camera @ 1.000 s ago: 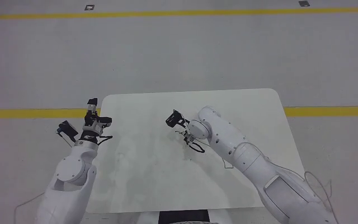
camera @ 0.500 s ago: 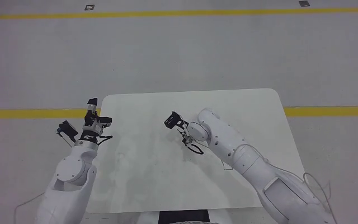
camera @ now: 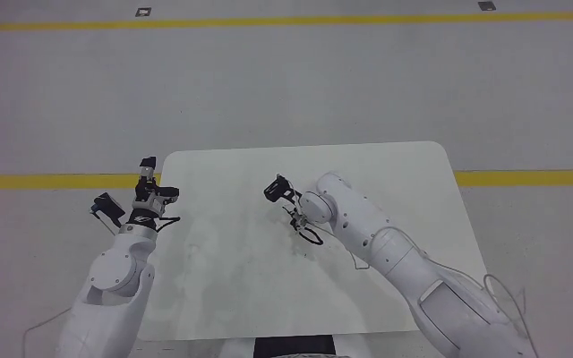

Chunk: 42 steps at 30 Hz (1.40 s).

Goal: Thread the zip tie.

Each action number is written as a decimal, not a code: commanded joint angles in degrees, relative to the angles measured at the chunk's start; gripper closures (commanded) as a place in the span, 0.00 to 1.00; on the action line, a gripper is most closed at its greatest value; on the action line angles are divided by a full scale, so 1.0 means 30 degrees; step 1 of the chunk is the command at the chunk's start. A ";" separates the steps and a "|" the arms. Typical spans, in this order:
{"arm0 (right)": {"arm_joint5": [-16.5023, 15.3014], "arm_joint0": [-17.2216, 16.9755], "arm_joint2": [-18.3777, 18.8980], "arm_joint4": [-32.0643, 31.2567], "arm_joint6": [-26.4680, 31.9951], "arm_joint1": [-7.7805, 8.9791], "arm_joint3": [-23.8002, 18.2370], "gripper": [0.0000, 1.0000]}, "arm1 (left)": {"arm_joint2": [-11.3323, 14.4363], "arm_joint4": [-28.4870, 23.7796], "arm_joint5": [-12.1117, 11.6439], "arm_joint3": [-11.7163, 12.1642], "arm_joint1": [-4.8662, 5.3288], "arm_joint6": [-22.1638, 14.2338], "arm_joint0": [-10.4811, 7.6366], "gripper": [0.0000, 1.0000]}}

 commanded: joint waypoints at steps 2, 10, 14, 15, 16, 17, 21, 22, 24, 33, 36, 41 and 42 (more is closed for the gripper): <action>-0.0066 0.0059 -0.0074 0.0229 -0.0103 -0.0106 0.0264 0.84 | 0.0000 0.0000 0.0000 0.0000 0.0000 0.0000 0.0000 0.00; 0.0274 0.0411 -0.0466 0.0589 -0.0637 -0.0538 0.1438 0.88 | 0.0000 0.0000 0.0000 0.0000 0.0000 0.0000 0.0000 0.00; 0.0741 0.0591 -0.0548 0.0811 -0.1018 -0.0765 0.1966 0.90 | 0.0000 0.0000 0.0000 0.0000 0.0000 0.0000 0.0000 0.00; 0.0856 0.0644 -0.0578 0.0840 -0.1090 -0.0827 0.2102 0.91 | 0.0000 0.0000 0.0000 0.0000 0.0000 0.0000 0.0000 0.00; 0.0962 0.0685 -0.0584 0.0873 -0.1130 -0.0869 0.2216 0.98 | 0.0000 0.0000 0.0000 0.0000 0.0000 0.0000 0.0000 0.00; 0.1067 0.0720 -0.0579 0.0923 -0.1168 -0.0910 0.2331 1.00 | 0.0000 0.0000 0.0000 0.0000 0.0000 0.0000 0.0000 0.00; 0.1140 0.0897 -0.0505 0.1054 -0.1179 -0.1013 0.2710 1.00 | 0.0000 0.0000 0.0000 0.0000 0.0000 0.0000 0.0000 0.00; 0.1121 0.0926 -0.0416 0.1079 -0.1138 -0.1001 0.2715 1.00 | 0.0000 0.0000 0.0000 0.0000 0.0000 0.0000 0.0000 0.00; 0.1071 0.0919 -0.0208 0.1129 -0.1008 -0.0937 0.2590 1.00 | 0.0000 0.0000 0.0000 0.0000 0.0000 0.0000 0.0000 0.00; -0.0054 -0.0363 0.2754 0.2334 -0.0246 0.0212 -0.0643 1.00 | 0.0000 0.0000 0.0000 0.0000 0.0000 0.0000 0.0000 0.00; -0.0453 -0.1310 0.4316 0.3005 -0.0151 0.0744 -0.2703 1.00 | 0.0000 0.0000 0.0000 0.0000 0.0000 0.0000 0.0000 0.00; -0.1307 -0.2455 0.6072 0.4828 -0.0530 0.1221 -0.4752 1.00 | 0.0000 0.0000 0.0000 0.0000 0.0000 0.0000 0.0000 0.00; -0.1652 -0.2611 0.6408 0.5558 -0.0769 0.1279 -0.4863 1.00 | 0.0000 0.0000 0.0000 0.0000 0.0000 0.0000 0.0000 0.00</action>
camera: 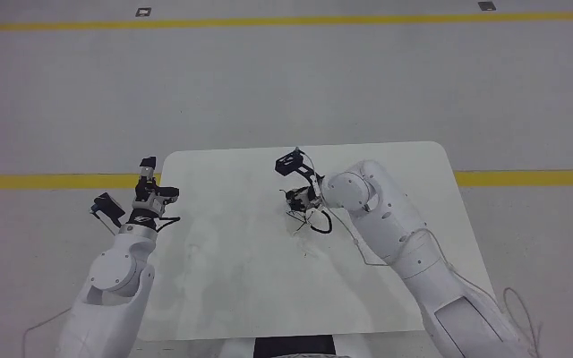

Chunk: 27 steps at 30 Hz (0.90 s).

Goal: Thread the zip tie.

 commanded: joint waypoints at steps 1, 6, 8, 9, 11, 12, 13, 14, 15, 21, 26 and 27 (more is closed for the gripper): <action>-0.0480 -0.0155 0.0491 0.1074 -0.0283 0.0083 -0.0088 1.00 | 0.0000 0.0000 0.0000 0.0000 0.0000 0.0000 0.0000 0.00; -0.1085 -0.0212 0.0796 0.2326 -0.0461 0.0118 0.0030 1.00 | 0.0000 0.0000 0.0000 0.0000 0.0000 0.0000 0.0000 0.00; -0.1085 -0.0212 0.0796 0.2326 -0.0461 0.0118 0.0030 1.00 | 0.0000 0.0000 0.0000 0.0000 0.0000 0.0000 0.0000 0.00; -0.1085 -0.0212 0.0796 0.2326 -0.0461 0.0118 0.0030 1.00 | 0.0000 0.0000 0.0000 0.0000 0.0000 0.0000 0.0000 0.00; -0.1085 -0.0212 0.0796 0.2326 -0.0461 0.0118 0.0030 1.00 | 0.0000 0.0000 0.0000 0.0000 0.0000 0.0000 0.0000 0.00; -0.1050 -0.0243 0.0783 0.2267 -0.0563 0.0121 0.0021 1.00 | 0.0028 0.0666 -0.0115 0.0008 0.0022 -0.0053 -0.0073 0.00; -0.0855 -0.0269 0.0675 0.2073 -0.0854 0.0114 -0.0109 1.00 | 0.0089 0.1819 -0.0309 -0.0001 0.0063 -0.0141 -0.0111 0.00; -0.0380 -0.0161 0.0504 0.2033 -0.0878 0.0084 -0.0188 1.00 | 0.0169 0.3198 -0.0680 0.0011 0.0099 -0.0097 -0.0139 0.00; 0.0418 0.0103 0.0316 0.1693 -0.0491 0.0059 -0.0086 1.00 | 0.0206 0.4318 -0.1017 0.0023 0.0126 0.0033 -0.0165 0.00; 0.4995 0.2653 -0.1061 0.1276 0.1287 -0.0447 0.0860 1.00 | 0.0676 1.2462 -0.2793 0.0452 0.0290 0.1420 -0.0391 0.00; 0.6201 0.4372 -0.1752 0.2398 0.1827 -0.0902 0.2053 1.00 | 0.1225 1.6899 -0.3596 0.0973 0.0300 0.2960 -0.0656 0.00; 0.6201 0.4372 -0.1752 0.2398 0.1827 -0.0902 0.2053 1.00 | 0.1225 1.6899 -0.3596 0.0973 0.0300 0.2960 -0.0656 0.00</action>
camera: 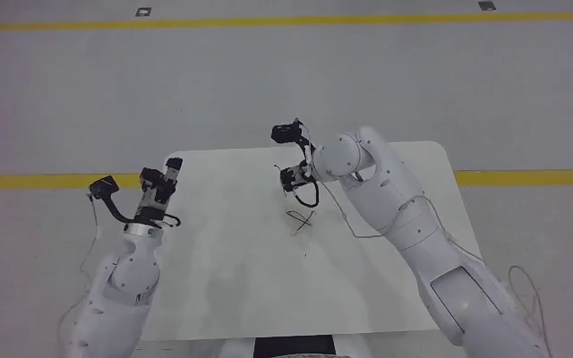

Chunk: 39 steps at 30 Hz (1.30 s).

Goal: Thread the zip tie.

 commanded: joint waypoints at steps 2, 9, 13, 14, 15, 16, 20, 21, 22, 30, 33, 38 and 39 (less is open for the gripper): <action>-0.0028 -0.0043 0.0014 -0.0039 -0.0027 0.0011 -0.0020 1.00 | 0.0000 -0.0114 0.0004 0.0000 0.0000 -0.0010 -0.0001 0.00; 0.0357 -0.0195 0.0074 -0.0171 -0.0719 0.0010 -0.0061 1.00 | 0.0011 0.0637 -0.0092 -0.0040 0.0026 -0.0036 -0.0097 0.00; 0.3448 0.0312 -0.0041 0.0664 -0.0861 -0.0287 0.0121 1.00 | 0.0266 0.6848 -0.0735 0.0326 0.0203 0.1052 -0.0351 0.00; 0.3909 0.0672 -0.0315 0.0672 -0.0741 -0.0413 0.0379 1.00 | 0.0441 0.8519 -0.0784 0.0523 0.0238 0.1388 -0.0460 0.00; 0.3909 0.0941 -0.0364 0.0581 -0.0899 -0.0503 0.0802 1.00 | 0.0557 0.9879 -0.0821 0.0646 0.0275 0.1632 -0.0570 0.00; 0.3909 0.1180 -0.0350 0.0604 -0.0914 -0.0616 0.1384 1.00 | 0.0676 1.1059 -0.0785 0.0795 0.0298 0.1994 -0.0678 0.00; 0.3909 0.2251 -0.0206 0.1020 -0.0970 -0.1330 0.3652 1.00 | 0.1289 1.4519 -0.0530 0.1467 0.0340 0.2915 -0.1129 0.00; 0.3909 0.2538 -0.0127 0.1276 -0.1124 -0.1595 0.4266 1.00 | 0.1512 1.5357 -0.0440 0.1674 0.0343 0.3148 -0.1257 0.00; 0.3909 0.2733 -0.0066 0.1456 -0.1192 -0.1793 0.4781 1.00 | 0.1670 1.5882 -0.0370 0.1809 0.0342 0.3289 -0.1339 0.00; 0.3909 0.3164 0.0138 0.2350 -0.1570 -0.2330 0.5826 1.00 | 0.2217 1.7609 -0.0365 0.2132 0.0359 0.3628 -0.1477 0.00; 0.3909 0.3164 0.0138 0.2350 -0.1570 -0.2330 0.5826 1.00 | 0.2217 1.7609 -0.0365 0.2132 0.0359 0.3628 -0.1477 0.00; 0.3909 0.2772 0.1006 0.4194 -0.2839 -0.2502 0.6624 1.00 | 0.2965 2.0989 0.0608 0.2054 0.0398 0.3167 -0.1875 0.00; 0.3909 0.2857 0.1047 0.4478 -0.2922 -0.2607 0.7002 1.00 | 0.3218 2.0993 0.0816 0.2100 0.0409 0.3164 -0.1990 0.00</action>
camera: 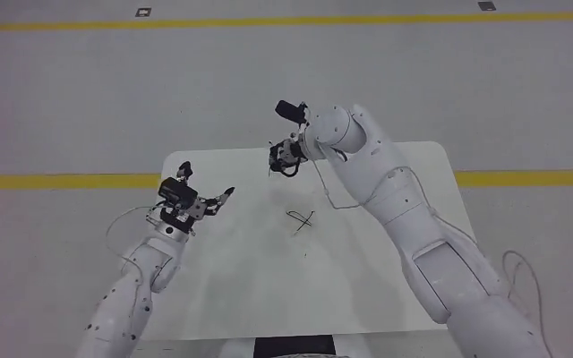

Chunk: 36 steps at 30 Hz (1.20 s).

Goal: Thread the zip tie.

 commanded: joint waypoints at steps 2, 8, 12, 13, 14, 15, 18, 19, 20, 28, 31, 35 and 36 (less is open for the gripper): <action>-0.0001 0.0501 0.0030 0.0870 -0.0265 -0.0424 0.1429 1.00 | 0.0941 0.0421 0.1043 0.0328 0.0231 -0.0389 -0.0607 0.00; -0.0001 0.1533 0.0016 0.2887 -0.0720 -0.1402 0.4129 1.00 | 0.3822 0.0421 0.3565 0.1499 0.1405 -0.0066 -0.2255 0.00; -0.0001 0.2086 -0.0007 0.4187 -0.1025 -0.1991 0.5601 1.00 | 0.5851 0.0421 0.4976 0.2206 0.2003 0.0261 -0.3332 0.00; -0.0001 0.2123 -0.0021 0.4228 -0.1045 -0.2023 0.5683 1.00 | 0.5966 0.0421 0.5047 0.2240 0.2039 0.0291 -0.3397 0.00; -0.0001 0.2123 -0.0021 0.4228 -0.1045 -0.2023 0.5683 1.00 | 0.5966 0.0421 0.5047 0.2240 0.2039 0.0291 -0.3397 0.00; -0.0001 0.2123 -0.0021 0.4228 -0.1045 -0.2023 0.5683 1.00 | 0.5966 0.0421 0.5047 0.2240 0.2039 0.0291 -0.3397 0.00; -0.0001 0.2123 -0.0021 0.4228 -0.1045 -0.2023 0.5683 1.00 | 0.5966 0.0421 0.5047 0.2240 0.2039 0.0291 -0.3397 0.00; -0.0001 0.2123 -0.0021 0.4228 -0.1045 -0.2023 0.5683 1.00 | 0.5966 0.0421 0.5047 0.2240 0.2039 0.0291 -0.3397 0.00; -0.0001 0.2123 -0.0021 0.4228 -0.1045 -0.2023 0.5683 1.00 | 0.5966 0.0421 0.5047 0.2240 0.2039 0.0291 -0.3397 0.00; -0.0001 0.1995 -0.0092 0.4895 -0.2456 -0.2360 0.6689 1.00 | 0.8494 0.0421 0.7697 0.3095 0.2744 -0.0664 -0.5139 0.00; -0.0001 0.2164 -0.0154 0.5009 -0.2497 -0.2468 0.7004 1.00 | 0.9109 0.0421 0.8253 0.3219 0.2910 -0.0708 -0.5492 0.00; -0.0001 0.2164 -0.0154 0.5009 -0.2497 -0.2468 0.7004 1.00 | 0.9109 0.0421 0.8253 0.3219 0.2910 -0.0708 -0.5492 0.00; -0.0094 0.2006 -0.0159 0.5014 -0.2709 -0.2467 0.6904 1.00 | 0.9109 0.0421 0.8253 0.3219 0.2910 -0.0708 -0.5492 0.00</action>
